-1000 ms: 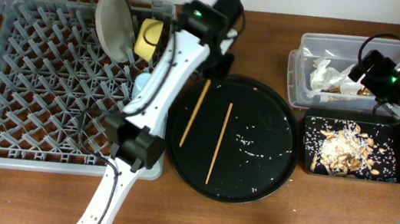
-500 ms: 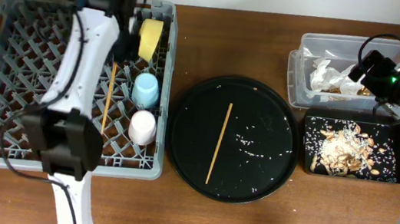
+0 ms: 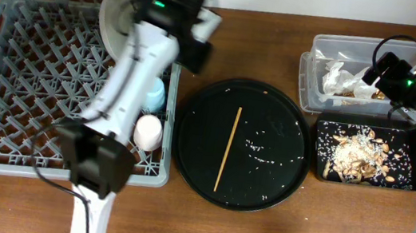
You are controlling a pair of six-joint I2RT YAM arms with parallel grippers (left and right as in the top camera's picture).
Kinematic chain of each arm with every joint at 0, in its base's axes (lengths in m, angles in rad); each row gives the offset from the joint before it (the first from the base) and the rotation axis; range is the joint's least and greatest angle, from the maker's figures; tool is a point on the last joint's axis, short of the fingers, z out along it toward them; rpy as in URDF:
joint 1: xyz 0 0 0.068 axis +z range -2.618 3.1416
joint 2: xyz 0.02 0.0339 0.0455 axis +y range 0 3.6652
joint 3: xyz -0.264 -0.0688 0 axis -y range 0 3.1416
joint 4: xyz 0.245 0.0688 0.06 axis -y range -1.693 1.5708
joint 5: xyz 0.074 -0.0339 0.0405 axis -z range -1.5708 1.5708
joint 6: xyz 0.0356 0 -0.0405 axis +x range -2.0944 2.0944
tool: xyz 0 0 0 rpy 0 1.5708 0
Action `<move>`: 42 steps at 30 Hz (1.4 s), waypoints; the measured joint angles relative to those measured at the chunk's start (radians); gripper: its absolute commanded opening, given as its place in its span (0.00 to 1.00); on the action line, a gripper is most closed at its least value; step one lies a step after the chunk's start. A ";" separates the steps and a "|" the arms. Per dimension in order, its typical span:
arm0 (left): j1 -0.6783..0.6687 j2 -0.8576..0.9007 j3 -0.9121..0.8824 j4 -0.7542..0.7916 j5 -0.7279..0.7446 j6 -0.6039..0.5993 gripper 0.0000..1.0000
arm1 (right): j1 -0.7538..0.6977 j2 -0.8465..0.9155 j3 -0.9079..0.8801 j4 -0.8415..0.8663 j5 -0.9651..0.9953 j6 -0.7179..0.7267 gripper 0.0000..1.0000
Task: Sort waste into correct bins and load items into the dishwasher rack
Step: 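Drop the chopstick into the dish rack beside the cups, then grasp the second wooden chopstick on the black tray with the left gripper, then place the second chopstick into the dish rack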
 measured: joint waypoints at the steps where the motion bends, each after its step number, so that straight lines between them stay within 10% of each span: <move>1: -0.049 0.002 0.000 0.009 0.011 -0.018 0.51 | 0.000 0.000 0.000 0.000 0.000 0.000 0.99; 15: -0.214 0.330 -0.001 0.055 0.048 -0.235 0.43 | 0.000 0.000 0.000 0.000 0.000 0.000 0.99; 34: -0.280 0.384 0.026 0.043 -0.072 -0.248 0.01 | 0.000 0.000 0.000 0.000 0.000 0.000 0.98; 42: -0.166 0.443 0.689 -0.354 -0.061 -0.233 0.00 | 0.000 0.000 0.000 0.000 0.000 0.001 0.98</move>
